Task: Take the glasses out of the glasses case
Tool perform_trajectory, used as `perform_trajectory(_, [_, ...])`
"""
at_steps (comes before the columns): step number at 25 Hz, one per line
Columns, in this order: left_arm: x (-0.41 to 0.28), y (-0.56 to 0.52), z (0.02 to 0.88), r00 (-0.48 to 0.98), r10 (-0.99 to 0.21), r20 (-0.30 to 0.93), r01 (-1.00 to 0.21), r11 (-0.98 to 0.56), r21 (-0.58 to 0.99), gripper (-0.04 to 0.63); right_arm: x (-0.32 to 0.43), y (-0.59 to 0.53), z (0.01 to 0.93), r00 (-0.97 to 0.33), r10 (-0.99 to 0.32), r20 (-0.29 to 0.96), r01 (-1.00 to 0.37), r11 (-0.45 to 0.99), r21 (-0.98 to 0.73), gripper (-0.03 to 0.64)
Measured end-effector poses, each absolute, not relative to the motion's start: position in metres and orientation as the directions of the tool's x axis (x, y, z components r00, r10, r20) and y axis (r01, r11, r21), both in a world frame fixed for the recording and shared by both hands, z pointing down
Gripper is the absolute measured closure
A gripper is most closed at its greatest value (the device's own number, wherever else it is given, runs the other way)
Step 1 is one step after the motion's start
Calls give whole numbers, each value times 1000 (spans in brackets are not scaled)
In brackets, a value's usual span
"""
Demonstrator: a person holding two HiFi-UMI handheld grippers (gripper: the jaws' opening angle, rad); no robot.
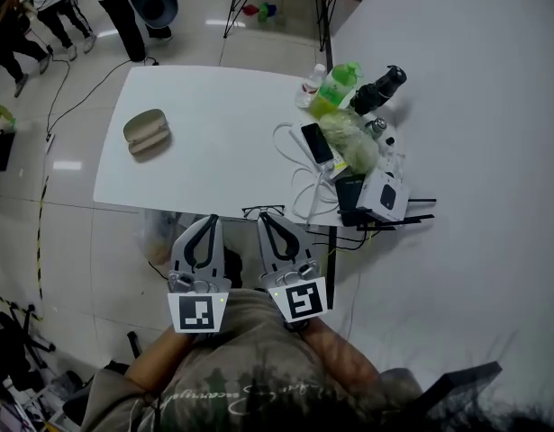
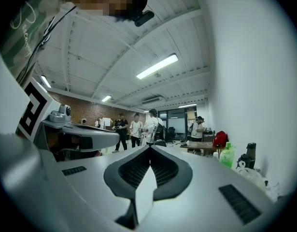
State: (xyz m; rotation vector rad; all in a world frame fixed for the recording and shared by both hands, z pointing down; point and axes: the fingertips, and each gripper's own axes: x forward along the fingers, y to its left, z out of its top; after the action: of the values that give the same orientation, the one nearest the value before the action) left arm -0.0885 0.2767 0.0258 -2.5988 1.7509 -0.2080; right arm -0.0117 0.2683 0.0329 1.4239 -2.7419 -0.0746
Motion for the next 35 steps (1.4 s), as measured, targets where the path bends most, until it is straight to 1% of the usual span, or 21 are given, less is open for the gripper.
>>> perform_trajectory(3, [-82,306,25,346,-933,103,-933,-353,-71,586,-4,299,37,-576,-817,30,-816,577,46,604])
perform_trajectory(6, [-77,337,25,336,-937,100,-935,-344,-84,586,2,329,32,-563,-827,0,-826,563,29,604])
perform_trajectory(10, [-71,375,26,316,-944,95,-945,-322,-59,586,8,364,37,-554,-832,0,-832,554,10,604])
perform_trajectory(15, [-70,409,27,336,-939,79,-936,-342,-86,586,6,399,33,-540,-841,-16,-841,540,9,604])
perform_trajectory(19, [-70,414,26,359,-928,95,-926,-367,-90,586,8,404,21,-518,-855,-15,-855,518,33,606])
perform_trajectory(22, [-73,418,20,357,-931,80,-927,-364,-93,586,7,411,16,-510,-860,-24,-860,510,30,604])
perform_trajectory(29, [-79,433,24,309,-948,76,-947,-314,-63,586,3,432,24,-529,-849,-13,-848,528,39,604])
perform_trajectory(35, [-68,448,25,325,-944,60,-942,-329,-73,586,8,443,24,-535,-845,-22,-844,533,49,604])
